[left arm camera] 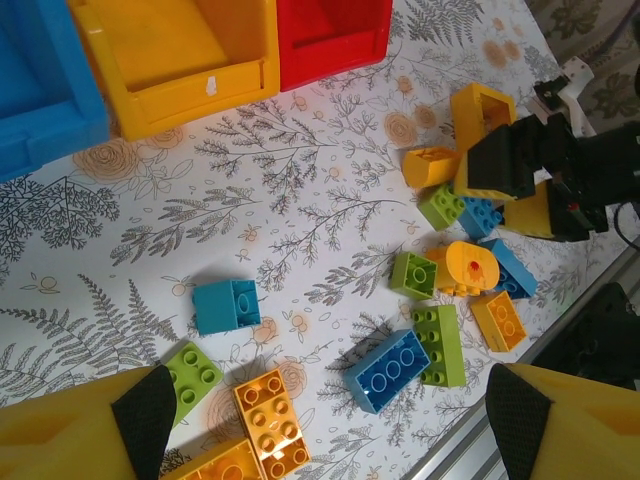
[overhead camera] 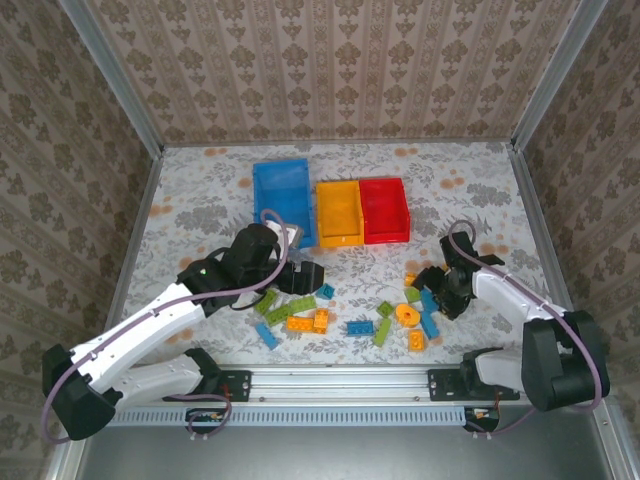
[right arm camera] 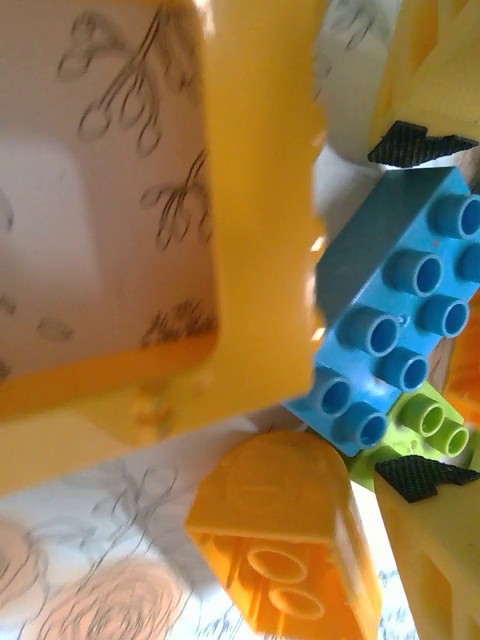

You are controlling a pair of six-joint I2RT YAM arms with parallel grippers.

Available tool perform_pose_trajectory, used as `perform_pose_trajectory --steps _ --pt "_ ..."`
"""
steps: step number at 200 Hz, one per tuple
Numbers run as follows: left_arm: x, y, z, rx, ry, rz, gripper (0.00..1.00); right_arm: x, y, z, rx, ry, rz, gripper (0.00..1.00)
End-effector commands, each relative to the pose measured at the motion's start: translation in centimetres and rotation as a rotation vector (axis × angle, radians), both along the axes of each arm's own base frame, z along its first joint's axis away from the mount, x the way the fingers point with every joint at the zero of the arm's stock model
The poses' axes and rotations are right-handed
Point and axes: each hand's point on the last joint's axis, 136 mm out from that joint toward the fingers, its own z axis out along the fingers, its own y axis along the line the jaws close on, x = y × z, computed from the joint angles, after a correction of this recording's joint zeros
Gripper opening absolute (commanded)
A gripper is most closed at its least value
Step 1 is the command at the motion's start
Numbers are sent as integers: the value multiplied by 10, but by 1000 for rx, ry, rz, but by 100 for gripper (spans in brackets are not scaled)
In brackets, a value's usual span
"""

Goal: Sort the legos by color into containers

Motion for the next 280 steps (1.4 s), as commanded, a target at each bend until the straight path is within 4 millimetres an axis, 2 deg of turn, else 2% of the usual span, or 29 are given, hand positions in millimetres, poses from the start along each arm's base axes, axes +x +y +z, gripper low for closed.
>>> perform_pose_trajectory --steps 1,25,30,79,122,134,142,180,201,221,229,259,280 --pt "-1 0 15 -22 -24 -9 85 21 5 -4 37 -39 -47 77" --pt "-2 2 16 -28 -27 -1 85 42 10 0 47 -63 -33 75" --pt "-2 2 16 -27 -26 -1 85 44 11 -6 47 -41 -32 74" --pt "-3 5 14 -23 -28 14 85 65 31 -8 63 -31 3 71" --pt "-3 6 13 -23 -27 27 84 44 16 6 -30 -38 88 71" --pt "-4 8 13 -22 -24 30 84 28 10 6 -60 -1 134 71" --pt "-7 9 12 -21 -20 27 84 23 8 14 -71 -24 160 71" --pt "-22 21 6 -12 1 10 84 1 11 16 -78 -29 312 70" --pt "-35 23 1 -31 32 -26 85 1 20 12 -86 -6 424 68" --pt "-45 23 2 -74 41 -59 85 12 30 15 -127 -25 511 68" --pt "-48 23 3 -89 35 -64 85 14 31 9 -142 -1 533 68" --pt "-47 27 5 -120 8 -44 86 24 33 2 -159 20 558 67" --pt "-44 26 5 -120 6 -33 86 27 34 -5 -170 38 578 61"
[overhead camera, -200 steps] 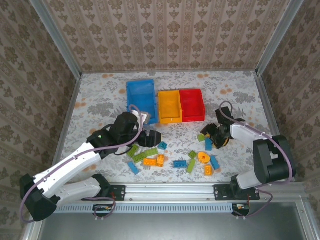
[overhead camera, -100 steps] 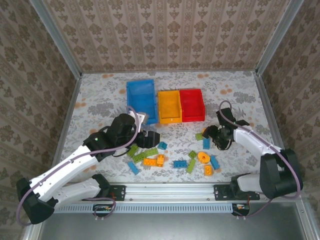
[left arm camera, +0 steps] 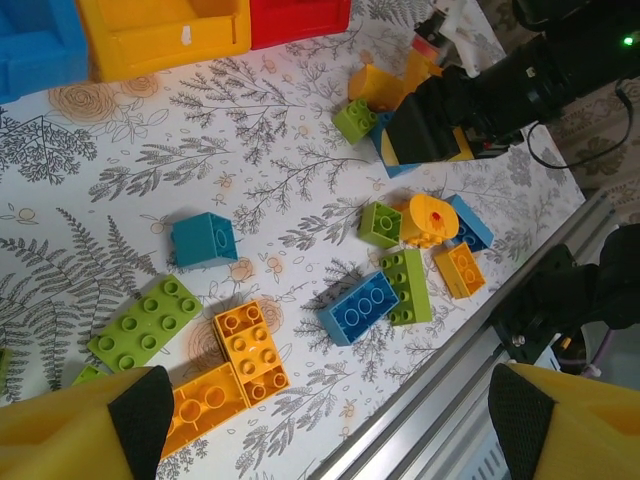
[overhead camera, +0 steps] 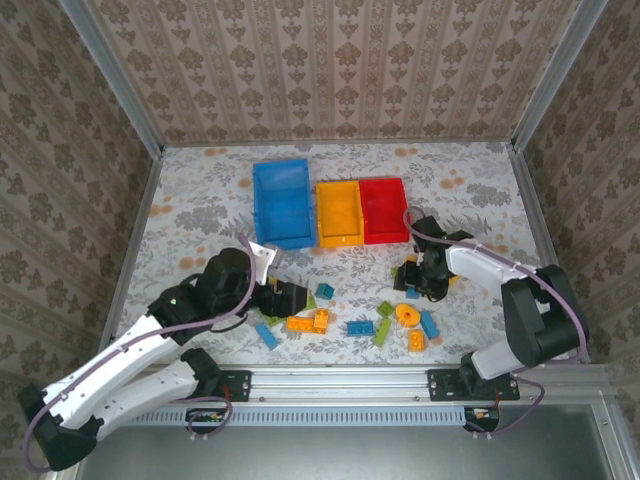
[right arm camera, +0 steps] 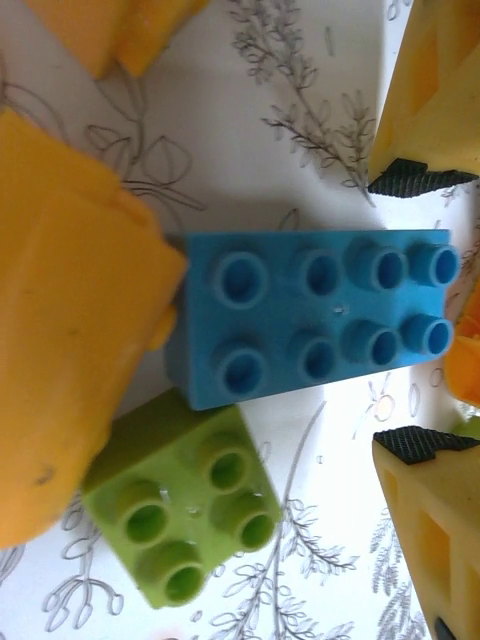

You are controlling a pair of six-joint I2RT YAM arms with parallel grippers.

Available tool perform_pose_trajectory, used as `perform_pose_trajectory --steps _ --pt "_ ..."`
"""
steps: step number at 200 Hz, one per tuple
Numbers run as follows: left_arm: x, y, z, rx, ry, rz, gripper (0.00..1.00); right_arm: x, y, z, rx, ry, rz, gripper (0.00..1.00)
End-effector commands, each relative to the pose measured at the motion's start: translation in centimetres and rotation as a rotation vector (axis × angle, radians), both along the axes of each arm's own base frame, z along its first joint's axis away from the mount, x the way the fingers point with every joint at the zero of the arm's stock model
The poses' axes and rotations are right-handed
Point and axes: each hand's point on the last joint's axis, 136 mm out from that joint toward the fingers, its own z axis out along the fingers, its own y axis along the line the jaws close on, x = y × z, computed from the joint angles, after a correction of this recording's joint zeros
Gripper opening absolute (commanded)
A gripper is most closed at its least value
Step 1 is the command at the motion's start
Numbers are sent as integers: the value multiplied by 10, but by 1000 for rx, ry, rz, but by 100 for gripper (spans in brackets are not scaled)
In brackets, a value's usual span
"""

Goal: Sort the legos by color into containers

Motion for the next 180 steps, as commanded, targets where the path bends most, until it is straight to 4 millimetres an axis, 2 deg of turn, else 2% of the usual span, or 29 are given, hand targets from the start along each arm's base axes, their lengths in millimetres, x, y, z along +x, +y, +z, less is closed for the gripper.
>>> perform_pose_trajectory --steps 1,28,51,67,86,90,97,112,143,159,180 --pt "0 -4 4 -30 2 1 86 5 -3 -5 -48 9 52 61" --pt "3 -5 7 -36 -7 11 86 9 -5 -9 -82 21 78 51" --pt "5 -6 10 -41 -14 24 86 12 -6 -1 -108 -8 88 31" --pt "8 -5 16 -45 -25 37 85 11 -6 21 -134 -60 88 24" --pt "16 -4 30 -48 -53 68 84 14 -3 60 -163 -144 82 21" --pt "18 -4 33 -47 -63 77 84 17 0 75 -151 -189 81 20" --pt "23 -5 41 -50 -83 93 84 23 5 89 -140 -222 82 20" --pt "37 -8 55 -37 -121 125 84 44 21 110 -93 -284 89 19" --pt "67 -26 76 29 -186 142 83 113 57 104 -42 -313 109 18" --pt "82 -35 79 54 -194 144 83 144 59 98 -74 -318 105 18" --pt "98 -44 83 60 -198 158 83 171 55 81 -86 -301 85 19"
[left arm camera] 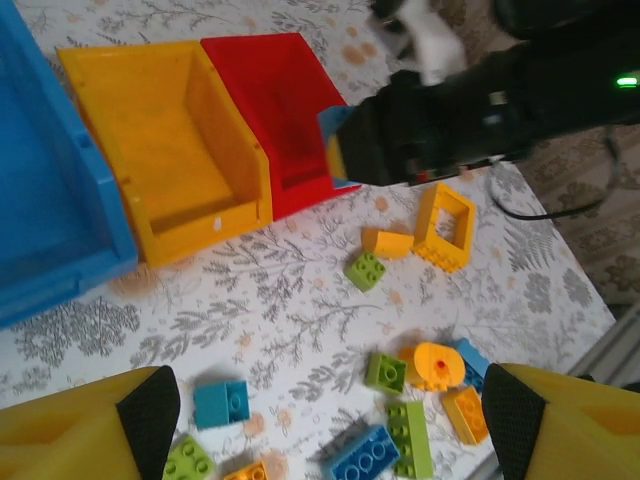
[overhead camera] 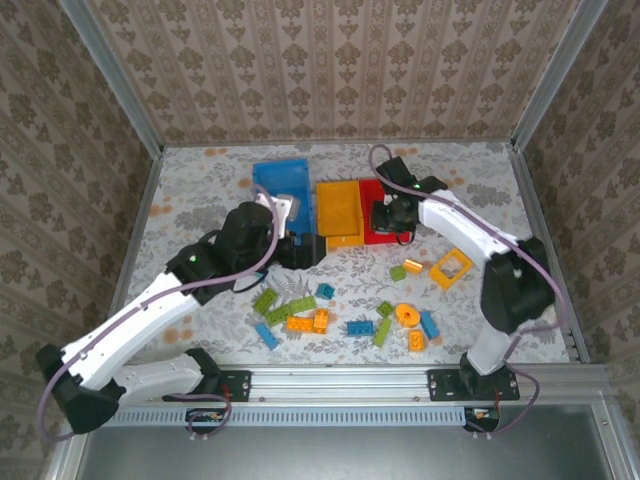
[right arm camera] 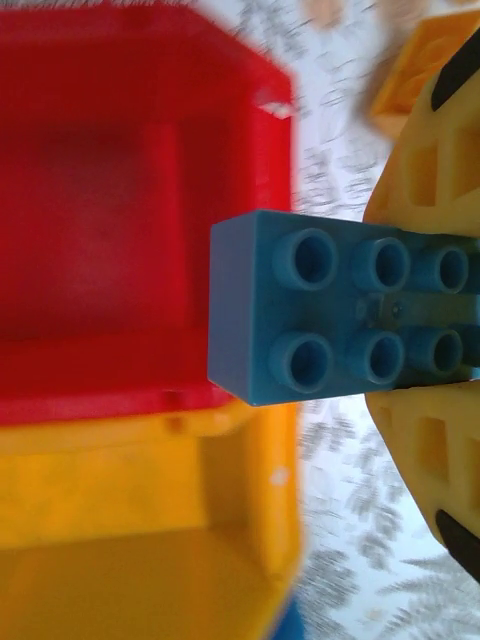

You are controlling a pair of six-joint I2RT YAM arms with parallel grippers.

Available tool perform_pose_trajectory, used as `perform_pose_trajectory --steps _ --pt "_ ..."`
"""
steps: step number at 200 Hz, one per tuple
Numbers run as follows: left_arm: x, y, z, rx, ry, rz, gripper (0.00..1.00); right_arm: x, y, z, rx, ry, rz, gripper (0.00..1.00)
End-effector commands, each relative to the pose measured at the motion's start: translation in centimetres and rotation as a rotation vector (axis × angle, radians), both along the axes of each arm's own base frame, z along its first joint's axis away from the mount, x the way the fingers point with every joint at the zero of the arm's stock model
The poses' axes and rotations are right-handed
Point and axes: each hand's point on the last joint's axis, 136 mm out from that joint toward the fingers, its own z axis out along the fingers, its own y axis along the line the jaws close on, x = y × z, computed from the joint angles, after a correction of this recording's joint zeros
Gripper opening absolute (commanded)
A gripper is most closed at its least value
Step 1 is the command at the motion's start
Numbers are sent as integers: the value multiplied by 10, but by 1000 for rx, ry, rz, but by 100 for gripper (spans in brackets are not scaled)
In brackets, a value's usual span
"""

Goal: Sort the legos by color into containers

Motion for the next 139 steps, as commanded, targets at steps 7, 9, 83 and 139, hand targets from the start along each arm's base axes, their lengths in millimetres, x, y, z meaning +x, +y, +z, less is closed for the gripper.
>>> perform_pose_trajectory --steps 7,9,83,139 --pt "22 -6 9 30 -49 27 83 30 -10 -23 -34 26 -24 19" --pt "23 -6 10 27 -50 30 83 32 -9 -23 -30 25 -22 19" --pt "21 1 -6 57 -10 51 82 48 -2 -49 -17 95 -31 46" --pt "16 9 -14 80 6 62 82 43 -3 -2 -9 6 -27 54"
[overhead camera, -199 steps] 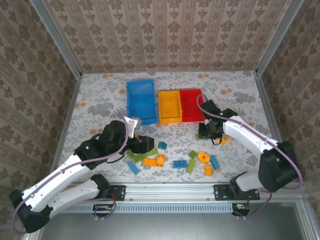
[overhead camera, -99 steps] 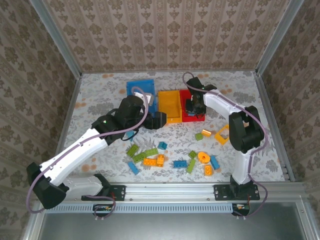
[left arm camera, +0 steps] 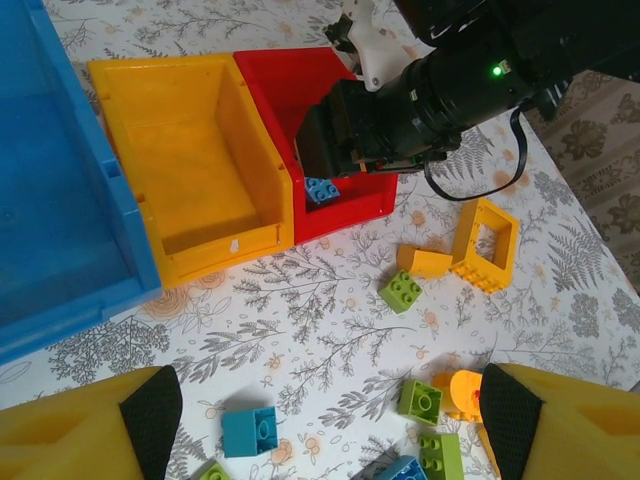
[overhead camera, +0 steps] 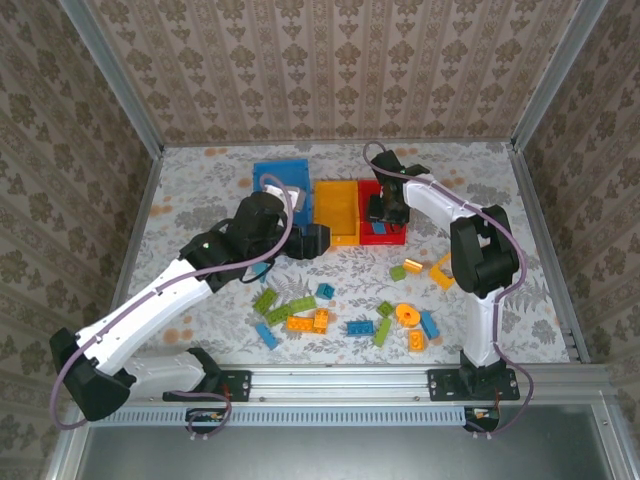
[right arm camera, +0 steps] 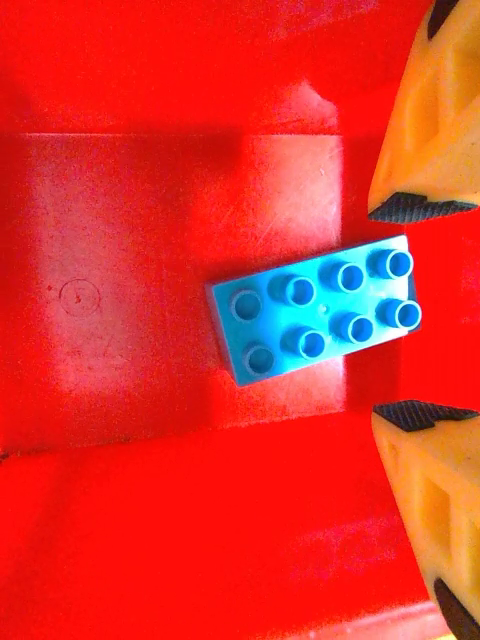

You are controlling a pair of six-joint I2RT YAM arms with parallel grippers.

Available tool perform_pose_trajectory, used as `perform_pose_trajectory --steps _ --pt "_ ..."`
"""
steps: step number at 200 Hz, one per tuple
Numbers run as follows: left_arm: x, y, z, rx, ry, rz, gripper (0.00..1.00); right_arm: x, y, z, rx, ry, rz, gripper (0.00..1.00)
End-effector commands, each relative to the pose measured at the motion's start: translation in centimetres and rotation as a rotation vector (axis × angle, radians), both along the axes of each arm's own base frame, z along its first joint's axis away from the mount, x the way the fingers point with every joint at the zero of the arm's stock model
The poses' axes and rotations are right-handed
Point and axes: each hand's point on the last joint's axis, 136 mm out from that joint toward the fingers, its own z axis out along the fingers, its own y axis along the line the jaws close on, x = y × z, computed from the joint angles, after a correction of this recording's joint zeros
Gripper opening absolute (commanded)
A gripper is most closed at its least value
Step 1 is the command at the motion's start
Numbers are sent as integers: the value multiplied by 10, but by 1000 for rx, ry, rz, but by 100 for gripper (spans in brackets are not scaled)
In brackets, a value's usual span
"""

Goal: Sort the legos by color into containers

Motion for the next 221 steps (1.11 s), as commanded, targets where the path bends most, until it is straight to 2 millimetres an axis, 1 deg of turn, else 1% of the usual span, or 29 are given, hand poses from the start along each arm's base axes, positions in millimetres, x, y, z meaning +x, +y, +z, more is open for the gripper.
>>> perform_pose_trajectory --steps 1,13,32,52,63,71,90,94,97,101,121,131,135,143,158,163,164,180,186,194,198,202,221 --pt "-2 11 -6 29 6 21 82 -2 3 49 18 -83 8 55" --pt "-3 12 -8 37 11 18 82 -5 1 67 18 -123 6 54" --pt "-4 12 -9 45 15 7 81 -13 -7 96 16 -193 -12 54" --pt "-5 3 -12 49 26 -36 80 -31 -23 120 7 -249 -41 53" --pt "-4 -6 -12 48 36 -63 79 -45 -33 129 12 -267 -62 53" --pt "-3 -12 -14 48 46 -79 79 -57 -38 130 27 -263 -75 53" --pt "0 -32 -17 32 57 -135 77 -91 -61 127 18 -229 -133 51" --pt "0 -38 -20 31 64 -149 77 -99 -67 122 7 -210 -154 50" --pt "1 -42 -20 29 66 -160 76 -107 -73 126 5 -219 -171 50" --pt "2 -48 -22 27 74 -173 75 -116 -82 126 -1 -211 -199 48" --pt "7 -83 -34 32 103 -249 70 -161 -120 116 -5 -156 -338 41" --pt "10 -101 -42 42 116 -282 65 -181 -134 111 -2 -130 -390 39" --pt "11 -108 -43 41 117 -294 64 -189 -138 109 -3 -120 -404 39" --pt "14 -124 -51 46 126 -319 63 -203 -145 107 -5 -107 -422 39" --pt "18 -153 -62 49 130 -368 60 -225 -150 106 -7 -82 -439 39" --pt "19 -162 -68 55 135 -383 59 -231 -151 106 -5 -74 -442 39" --pt "19 -164 -66 52 131 -387 59 -232 -151 106 -5 -70 -442 39" --pt "22 -195 -80 63 135 -431 55 -250 -152 107 -1 -41 -457 38" --pt "22 -206 -87 69 138 -447 54 -255 -151 108 6 -35 -460 37" --pt "24 -221 -91 68 134 -464 51 -261 -150 111 14 -31 -460 37" --pt "24 -227 -98 75 140 -470 50 -264 -150 112 17 -31 -458 37" --pt "26 -234 -100 71 137 -475 50 -267 -150 114 17 -34 -456 37" --pt "32 -259 -116 79 131 -490 49 -279 -152 121 14 -37 -434 38"
